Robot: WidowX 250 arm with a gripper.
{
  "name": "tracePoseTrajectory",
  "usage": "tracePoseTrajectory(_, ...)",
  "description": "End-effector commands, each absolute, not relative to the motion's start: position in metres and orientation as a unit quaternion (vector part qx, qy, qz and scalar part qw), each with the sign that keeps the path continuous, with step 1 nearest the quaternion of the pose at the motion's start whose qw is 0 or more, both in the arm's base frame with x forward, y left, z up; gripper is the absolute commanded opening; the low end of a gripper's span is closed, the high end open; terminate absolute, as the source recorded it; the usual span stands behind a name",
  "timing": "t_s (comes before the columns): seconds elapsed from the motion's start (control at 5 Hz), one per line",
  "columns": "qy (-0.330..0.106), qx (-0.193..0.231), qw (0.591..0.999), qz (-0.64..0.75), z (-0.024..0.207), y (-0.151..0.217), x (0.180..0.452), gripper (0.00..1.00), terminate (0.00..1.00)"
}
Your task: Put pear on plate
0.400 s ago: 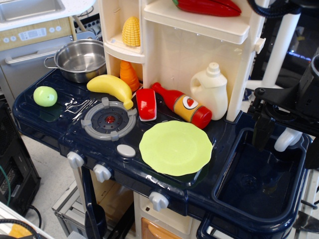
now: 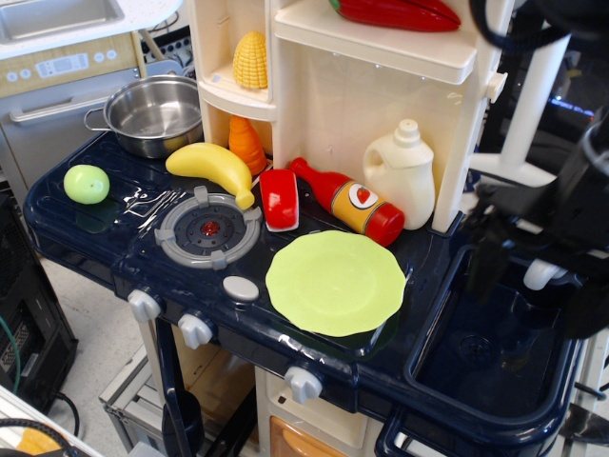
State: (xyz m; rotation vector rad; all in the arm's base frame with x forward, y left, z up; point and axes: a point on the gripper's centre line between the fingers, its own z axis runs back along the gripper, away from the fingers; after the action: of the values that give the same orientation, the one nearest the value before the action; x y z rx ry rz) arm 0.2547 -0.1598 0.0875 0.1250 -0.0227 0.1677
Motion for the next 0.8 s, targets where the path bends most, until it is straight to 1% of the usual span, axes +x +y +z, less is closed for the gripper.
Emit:
tracePoseTrajectory(0.0,-0.057,0.135,0.974,0.172,0.107,-0.071,0.247,1.0,0.0)
tracePoseTrajectory(0.2,-0.114,0.134,0.951,0.254,0.113,-0.022,0.242,1.0,0.0)
tracePoseTrajectory(0.4,-0.134,0.134,0.955,0.228,0.114,0.028,0.234,1.0,0.0)
tracePoseTrajectory(0.6,-0.145,0.13,0.958,0.212,0.108,0.078,0.229,1.0,0.0)
